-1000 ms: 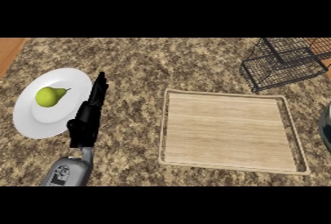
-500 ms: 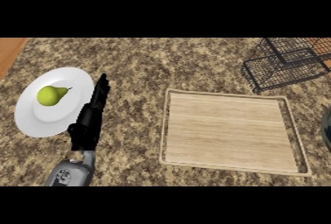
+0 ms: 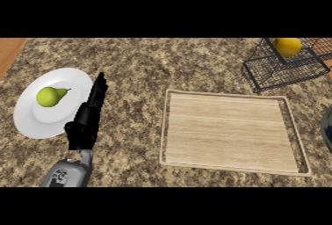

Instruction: Pick the lemon from the tray and place it in the tiered basket

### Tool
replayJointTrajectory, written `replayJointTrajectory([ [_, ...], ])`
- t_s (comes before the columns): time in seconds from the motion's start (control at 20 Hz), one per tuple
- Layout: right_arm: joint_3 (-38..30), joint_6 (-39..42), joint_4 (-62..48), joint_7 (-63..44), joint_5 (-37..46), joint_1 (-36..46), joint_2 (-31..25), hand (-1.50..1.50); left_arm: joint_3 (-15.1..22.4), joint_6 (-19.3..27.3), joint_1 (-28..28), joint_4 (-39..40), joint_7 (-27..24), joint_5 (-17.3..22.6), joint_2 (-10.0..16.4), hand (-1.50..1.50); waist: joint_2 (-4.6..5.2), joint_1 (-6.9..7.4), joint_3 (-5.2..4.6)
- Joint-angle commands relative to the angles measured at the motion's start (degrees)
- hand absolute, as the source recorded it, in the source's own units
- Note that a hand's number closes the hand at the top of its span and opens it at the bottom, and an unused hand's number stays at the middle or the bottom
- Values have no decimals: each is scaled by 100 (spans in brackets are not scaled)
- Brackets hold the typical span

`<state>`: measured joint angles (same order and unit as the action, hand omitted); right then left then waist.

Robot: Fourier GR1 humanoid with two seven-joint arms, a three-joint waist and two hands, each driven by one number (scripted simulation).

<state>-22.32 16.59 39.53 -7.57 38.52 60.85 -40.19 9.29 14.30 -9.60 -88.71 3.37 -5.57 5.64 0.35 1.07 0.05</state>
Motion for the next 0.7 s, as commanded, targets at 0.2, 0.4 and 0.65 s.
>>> replayJointTrajectory([
  [0.2, -1049, -465, -457, -222, -570, 16, -849, -150, -37, 8, -18, -167, 170, -13, -21, 0, -18, -70, 0],
  [0.4, -1610, -348, -860, -217, -967, -339, -1309, -150, -43, 44, 24, 239, -209, -35, -150, 0, -2, -130, 0],
  [0.65, -2442, 322, -1511, 633, -1572, -1208, -2318, -150, -384, -195, 13, -80, 41, 182, 234, 0, 4, -142, 17],
])
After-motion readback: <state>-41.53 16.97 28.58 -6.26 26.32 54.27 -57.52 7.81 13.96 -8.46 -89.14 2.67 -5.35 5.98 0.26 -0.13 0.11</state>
